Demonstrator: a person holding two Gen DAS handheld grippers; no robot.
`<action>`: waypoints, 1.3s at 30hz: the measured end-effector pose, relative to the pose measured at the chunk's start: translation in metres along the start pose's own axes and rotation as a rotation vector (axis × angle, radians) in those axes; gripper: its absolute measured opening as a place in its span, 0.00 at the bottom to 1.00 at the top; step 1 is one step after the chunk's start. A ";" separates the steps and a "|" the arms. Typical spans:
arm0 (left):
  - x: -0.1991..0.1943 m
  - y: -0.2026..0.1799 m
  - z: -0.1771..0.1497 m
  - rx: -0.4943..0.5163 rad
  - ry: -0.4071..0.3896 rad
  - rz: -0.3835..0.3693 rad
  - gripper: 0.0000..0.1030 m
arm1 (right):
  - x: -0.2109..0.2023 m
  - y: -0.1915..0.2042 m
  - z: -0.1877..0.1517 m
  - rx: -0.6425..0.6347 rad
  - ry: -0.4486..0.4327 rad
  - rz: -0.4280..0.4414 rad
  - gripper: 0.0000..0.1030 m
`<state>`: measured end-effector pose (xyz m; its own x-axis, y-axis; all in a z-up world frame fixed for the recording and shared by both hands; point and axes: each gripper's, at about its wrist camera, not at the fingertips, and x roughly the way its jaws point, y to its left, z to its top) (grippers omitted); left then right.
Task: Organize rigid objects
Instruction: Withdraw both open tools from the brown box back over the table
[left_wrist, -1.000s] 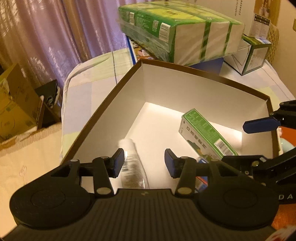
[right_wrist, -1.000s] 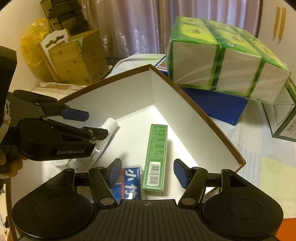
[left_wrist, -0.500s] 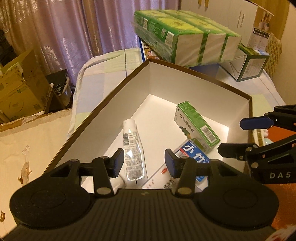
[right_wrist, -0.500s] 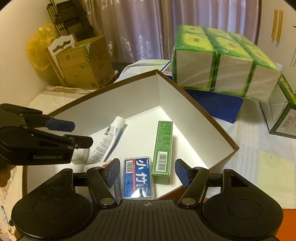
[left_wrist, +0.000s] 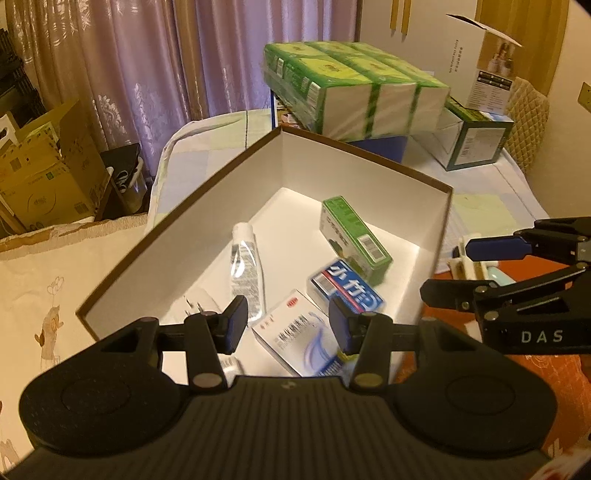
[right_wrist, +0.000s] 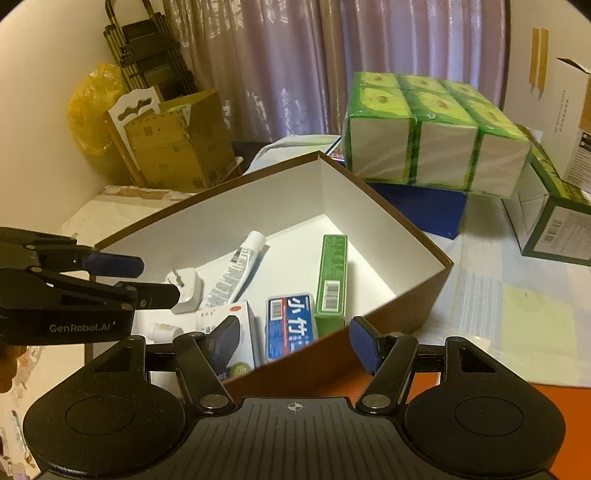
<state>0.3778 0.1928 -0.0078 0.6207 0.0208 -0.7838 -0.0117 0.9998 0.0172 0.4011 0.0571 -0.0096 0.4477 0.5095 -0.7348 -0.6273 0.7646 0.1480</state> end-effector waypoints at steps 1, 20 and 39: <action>-0.003 -0.003 -0.003 -0.001 -0.001 0.000 0.43 | -0.003 0.000 -0.002 0.000 -0.001 0.001 0.61; -0.043 -0.061 -0.055 0.011 0.011 -0.030 0.43 | -0.063 -0.008 -0.058 0.019 -0.004 0.034 0.61; -0.042 -0.126 -0.080 0.051 0.070 -0.072 0.43 | -0.097 -0.047 -0.113 0.072 0.053 0.022 0.61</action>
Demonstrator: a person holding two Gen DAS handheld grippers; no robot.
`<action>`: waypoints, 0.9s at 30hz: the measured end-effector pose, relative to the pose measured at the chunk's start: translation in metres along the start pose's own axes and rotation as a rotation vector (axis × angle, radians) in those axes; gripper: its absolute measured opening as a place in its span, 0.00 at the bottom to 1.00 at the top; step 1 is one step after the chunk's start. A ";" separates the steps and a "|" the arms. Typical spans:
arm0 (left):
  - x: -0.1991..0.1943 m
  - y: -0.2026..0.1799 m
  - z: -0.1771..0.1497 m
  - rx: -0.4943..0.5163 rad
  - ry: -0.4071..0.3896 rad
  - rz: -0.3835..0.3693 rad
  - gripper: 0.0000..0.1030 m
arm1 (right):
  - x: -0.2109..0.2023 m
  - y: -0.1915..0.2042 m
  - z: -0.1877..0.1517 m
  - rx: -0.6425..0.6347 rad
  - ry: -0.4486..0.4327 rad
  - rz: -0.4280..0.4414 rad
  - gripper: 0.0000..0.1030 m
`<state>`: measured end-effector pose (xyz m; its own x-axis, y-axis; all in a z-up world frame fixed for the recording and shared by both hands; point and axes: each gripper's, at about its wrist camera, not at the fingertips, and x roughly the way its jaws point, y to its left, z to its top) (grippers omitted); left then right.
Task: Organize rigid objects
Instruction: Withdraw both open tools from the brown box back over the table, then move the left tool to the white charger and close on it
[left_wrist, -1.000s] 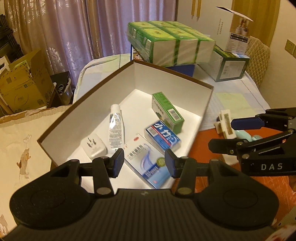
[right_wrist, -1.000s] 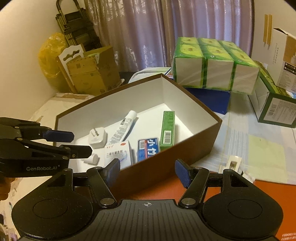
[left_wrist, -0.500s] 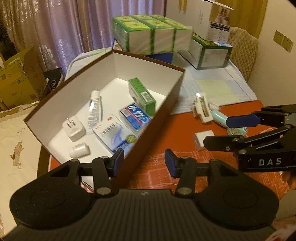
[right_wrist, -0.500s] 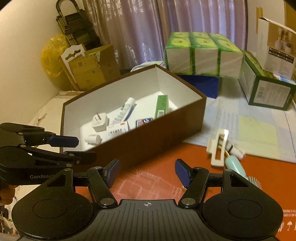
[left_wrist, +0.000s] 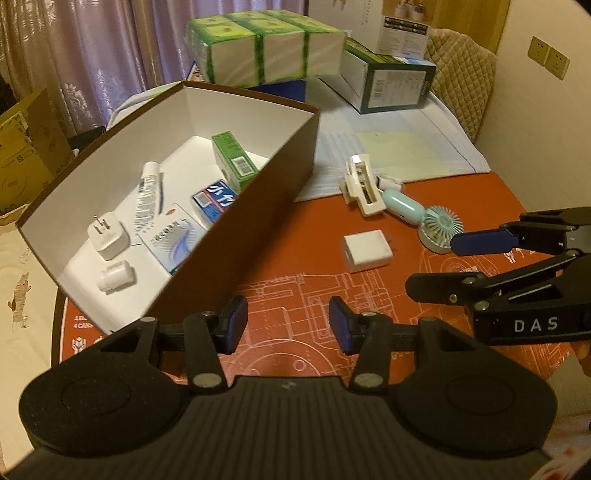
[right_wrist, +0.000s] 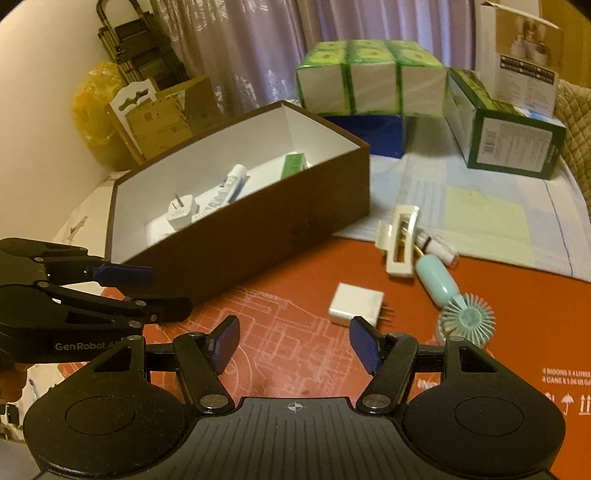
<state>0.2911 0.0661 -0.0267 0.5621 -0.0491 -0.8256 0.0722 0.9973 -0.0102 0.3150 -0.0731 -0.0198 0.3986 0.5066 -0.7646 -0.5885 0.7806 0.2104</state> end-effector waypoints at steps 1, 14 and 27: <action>0.001 -0.003 0.000 0.003 0.002 -0.003 0.43 | -0.001 -0.003 -0.002 0.003 0.002 -0.004 0.61; 0.016 -0.039 0.000 0.059 0.041 -0.038 0.43 | -0.015 -0.040 -0.024 0.085 0.022 -0.040 0.61; 0.035 -0.068 0.006 0.093 0.059 -0.054 0.43 | -0.025 -0.073 -0.037 0.142 0.035 -0.079 0.61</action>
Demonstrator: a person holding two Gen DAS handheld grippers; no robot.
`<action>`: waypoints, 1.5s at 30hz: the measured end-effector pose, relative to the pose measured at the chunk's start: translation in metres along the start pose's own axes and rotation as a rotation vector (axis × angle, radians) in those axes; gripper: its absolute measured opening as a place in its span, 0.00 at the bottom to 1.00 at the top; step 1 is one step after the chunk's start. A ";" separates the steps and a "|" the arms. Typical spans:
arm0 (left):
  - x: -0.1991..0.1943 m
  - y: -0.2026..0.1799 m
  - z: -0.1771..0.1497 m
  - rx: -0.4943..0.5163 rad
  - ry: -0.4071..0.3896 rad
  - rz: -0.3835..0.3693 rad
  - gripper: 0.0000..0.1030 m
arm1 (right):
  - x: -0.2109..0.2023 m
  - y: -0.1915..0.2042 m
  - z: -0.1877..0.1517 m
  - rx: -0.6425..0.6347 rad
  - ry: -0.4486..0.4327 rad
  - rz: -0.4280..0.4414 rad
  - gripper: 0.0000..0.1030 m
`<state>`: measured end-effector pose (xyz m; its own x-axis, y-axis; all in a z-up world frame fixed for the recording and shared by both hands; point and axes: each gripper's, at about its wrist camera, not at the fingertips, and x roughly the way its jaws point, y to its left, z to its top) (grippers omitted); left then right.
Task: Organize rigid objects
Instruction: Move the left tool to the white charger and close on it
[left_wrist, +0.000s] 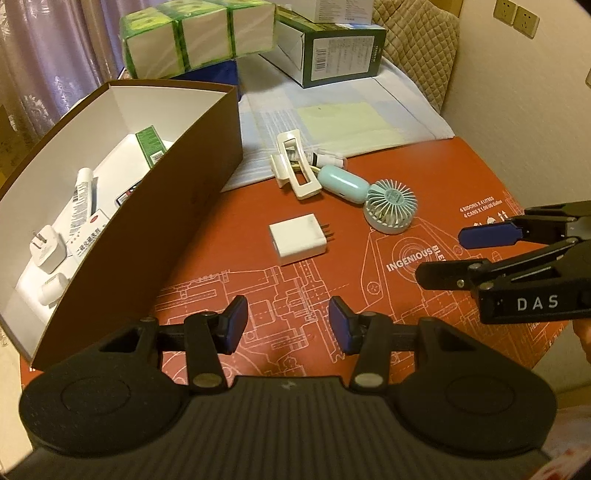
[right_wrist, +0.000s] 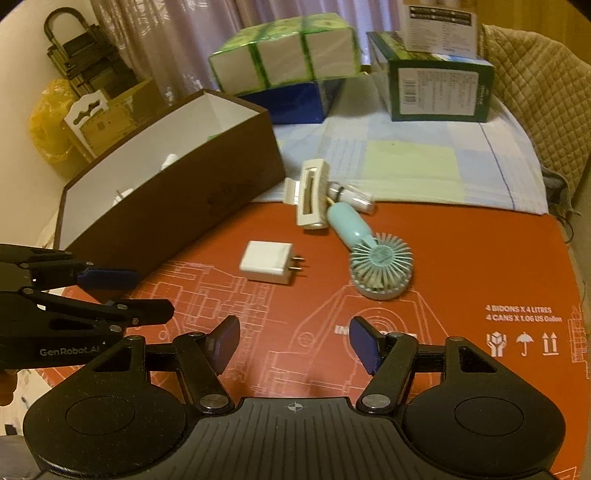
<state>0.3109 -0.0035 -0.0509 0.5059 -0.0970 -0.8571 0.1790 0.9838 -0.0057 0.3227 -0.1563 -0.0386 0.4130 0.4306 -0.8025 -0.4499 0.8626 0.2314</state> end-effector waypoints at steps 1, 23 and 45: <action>0.001 -0.001 0.001 0.000 0.000 0.000 0.43 | 0.000 -0.004 0.000 0.004 0.000 -0.003 0.61; 0.079 -0.018 0.029 -0.041 0.015 -0.040 0.53 | 0.038 -0.062 0.012 0.042 0.040 -0.056 0.61; 0.124 -0.008 0.044 -0.058 -0.018 0.013 0.47 | 0.097 -0.080 0.042 -0.081 0.040 -0.039 0.68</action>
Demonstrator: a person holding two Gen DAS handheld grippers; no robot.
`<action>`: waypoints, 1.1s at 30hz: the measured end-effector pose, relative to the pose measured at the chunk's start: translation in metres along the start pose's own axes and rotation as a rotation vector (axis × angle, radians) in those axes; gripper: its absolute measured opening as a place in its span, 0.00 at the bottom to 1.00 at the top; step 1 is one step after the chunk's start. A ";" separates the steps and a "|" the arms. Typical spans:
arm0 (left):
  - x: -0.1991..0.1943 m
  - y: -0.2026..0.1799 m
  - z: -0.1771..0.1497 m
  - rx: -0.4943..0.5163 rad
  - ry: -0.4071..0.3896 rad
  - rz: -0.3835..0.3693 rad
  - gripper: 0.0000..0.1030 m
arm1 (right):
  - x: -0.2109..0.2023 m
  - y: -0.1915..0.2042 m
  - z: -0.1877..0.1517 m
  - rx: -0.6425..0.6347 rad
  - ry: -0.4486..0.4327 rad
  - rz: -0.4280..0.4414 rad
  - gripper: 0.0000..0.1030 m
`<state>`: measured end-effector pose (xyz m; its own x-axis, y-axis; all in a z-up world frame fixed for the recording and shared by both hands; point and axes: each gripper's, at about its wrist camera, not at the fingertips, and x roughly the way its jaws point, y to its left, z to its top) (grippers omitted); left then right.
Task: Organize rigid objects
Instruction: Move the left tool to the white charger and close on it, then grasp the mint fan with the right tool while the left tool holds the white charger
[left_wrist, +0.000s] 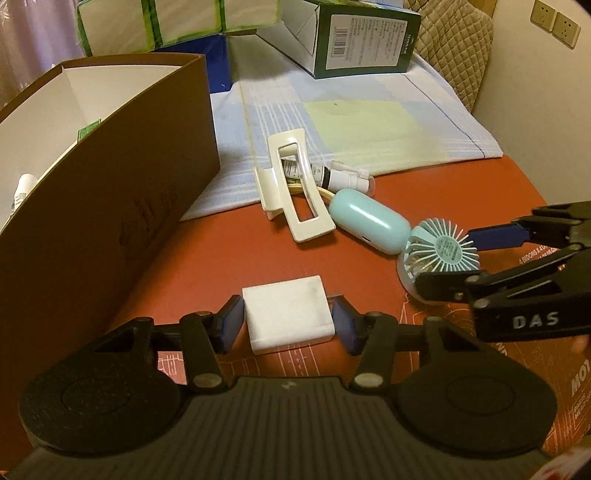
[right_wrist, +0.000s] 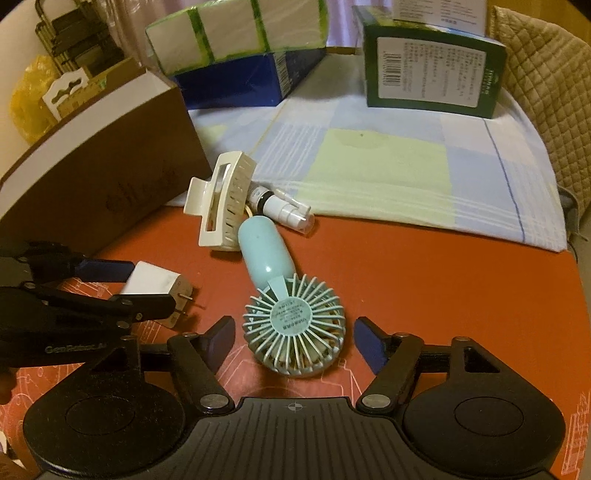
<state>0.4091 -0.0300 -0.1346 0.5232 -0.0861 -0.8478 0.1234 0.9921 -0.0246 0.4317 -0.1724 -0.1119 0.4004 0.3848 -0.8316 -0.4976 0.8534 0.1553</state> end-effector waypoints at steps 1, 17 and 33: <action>0.000 0.000 -0.001 0.003 -0.003 -0.002 0.47 | 0.003 0.001 0.001 -0.008 0.005 0.000 0.68; -0.011 0.004 -0.014 0.033 -0.018 -0.009 0.45 | 0.006 0.008 -0.016 -0.083 0.030 -0.056 0.59; -0.041 0.000 -0.055 0.113 -0.001 -0.054 0.45 | -0.047 0.011 -0.078 0.023 0.115 -0.083 0.59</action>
<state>0.3412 -0.0210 -0.1295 0.5139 -0.1391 -0.8465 0.2454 0.9694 -0.0104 0.3471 -0.2081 -0.1131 0.3482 0.2706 -0.8975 -0.4482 0.8890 0.0941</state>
